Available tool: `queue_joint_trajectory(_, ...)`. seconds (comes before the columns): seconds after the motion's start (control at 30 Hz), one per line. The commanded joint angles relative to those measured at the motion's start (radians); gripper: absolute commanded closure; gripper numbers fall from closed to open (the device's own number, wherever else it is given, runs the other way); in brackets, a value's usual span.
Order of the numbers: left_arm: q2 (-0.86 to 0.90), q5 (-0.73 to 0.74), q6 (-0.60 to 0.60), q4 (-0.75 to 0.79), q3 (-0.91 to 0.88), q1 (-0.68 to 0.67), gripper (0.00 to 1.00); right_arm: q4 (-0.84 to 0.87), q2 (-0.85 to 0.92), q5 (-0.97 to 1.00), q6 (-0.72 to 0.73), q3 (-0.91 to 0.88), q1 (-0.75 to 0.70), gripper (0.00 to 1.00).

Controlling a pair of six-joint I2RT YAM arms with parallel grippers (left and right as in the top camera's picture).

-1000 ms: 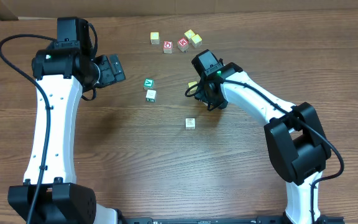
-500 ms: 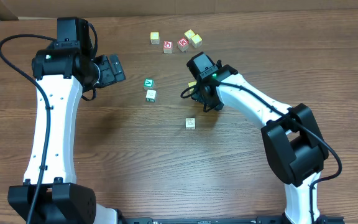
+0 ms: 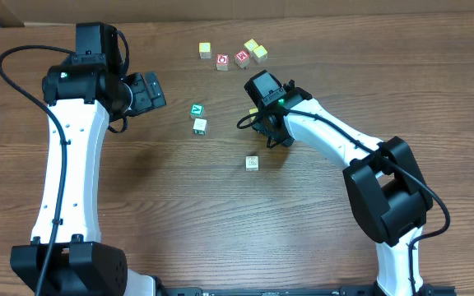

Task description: Flip 5 blocks

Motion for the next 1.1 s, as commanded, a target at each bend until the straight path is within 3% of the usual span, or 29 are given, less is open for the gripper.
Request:
queue_joint_trajectory(0.0,0.007,-0.013,-0.021,0.003,0.025,-0.004,0.00,0.003,0.020,0.018,0.021,-0.008,-0.002,0.50)
queue_joint_trajectory(0.4,0.007,-0.013,-0.021,0.003,0.025,-0.004,0.00,-0.022,0.020,0.029,-0.005,-0.008,-0.010,0.60)
queue_joint_trajectory(0.8,0.007,-0.013,-0.021,0.004,0.025,-0.004,0.00,-0.062,-0.003,0.014,-0.349,-0.003,-0.011,0.64)
queue_joint_trajectory(0.9,0.007,-0.013,-0.021,0.004,0.025,-0.004,0.00,-0.102,-0.009,0.014,-0.389,0.016,-0.011,0.62)
queue_joint_trajectory(1.07,0.007,-0.013,-0.021,0.003,0.025,-0.004,0.00,-0.110,-0.009,-0.012,-0.389,0.023,-0.011,0.47)
